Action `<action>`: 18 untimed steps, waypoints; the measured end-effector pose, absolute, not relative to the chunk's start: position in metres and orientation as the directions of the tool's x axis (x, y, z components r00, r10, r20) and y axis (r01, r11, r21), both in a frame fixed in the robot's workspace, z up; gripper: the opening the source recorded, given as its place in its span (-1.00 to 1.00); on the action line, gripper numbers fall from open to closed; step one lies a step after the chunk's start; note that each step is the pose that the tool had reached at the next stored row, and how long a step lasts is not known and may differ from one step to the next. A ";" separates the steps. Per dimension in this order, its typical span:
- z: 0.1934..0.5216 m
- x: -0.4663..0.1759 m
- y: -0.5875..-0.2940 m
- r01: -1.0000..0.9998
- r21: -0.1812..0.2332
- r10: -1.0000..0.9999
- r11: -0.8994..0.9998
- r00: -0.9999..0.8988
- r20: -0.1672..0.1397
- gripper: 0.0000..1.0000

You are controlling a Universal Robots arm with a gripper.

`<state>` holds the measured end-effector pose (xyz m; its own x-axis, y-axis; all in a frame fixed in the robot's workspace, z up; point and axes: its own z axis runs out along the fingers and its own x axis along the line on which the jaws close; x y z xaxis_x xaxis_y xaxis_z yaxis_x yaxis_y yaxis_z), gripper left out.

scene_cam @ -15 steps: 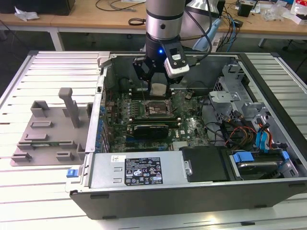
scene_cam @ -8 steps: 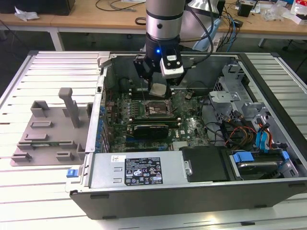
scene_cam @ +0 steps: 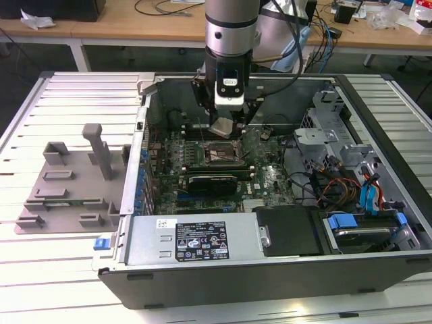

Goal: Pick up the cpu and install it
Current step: 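Place the cpu into insertion slot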

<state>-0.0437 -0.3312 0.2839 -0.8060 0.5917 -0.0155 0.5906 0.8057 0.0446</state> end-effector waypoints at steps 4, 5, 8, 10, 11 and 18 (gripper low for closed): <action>0.284 -0.044 -0.331 0.713 0.045 0.714 0.700 -0.700 -0.015 0.09; 0.284 -0.044 -0.331 0.732 0.044 0.733 0.680 -0.680 -0.016 0.09; 0.283 -0.044 -0.331 0.792 0.045 0.793 0.609 -0.609 -0.015 0.09; 0.283 -0.044 -0.331 0.818 0.045 0.819 0.573 -0.573 -0.015 0.09; 0.283 -0.044 -0.331 0.832 0.045 0.833 0.554 -0.554 -0.015 0.09; 0.283 -0.044 -0.331 0.916 0.045 0.917 0.398 -0.398 -0.015 0.09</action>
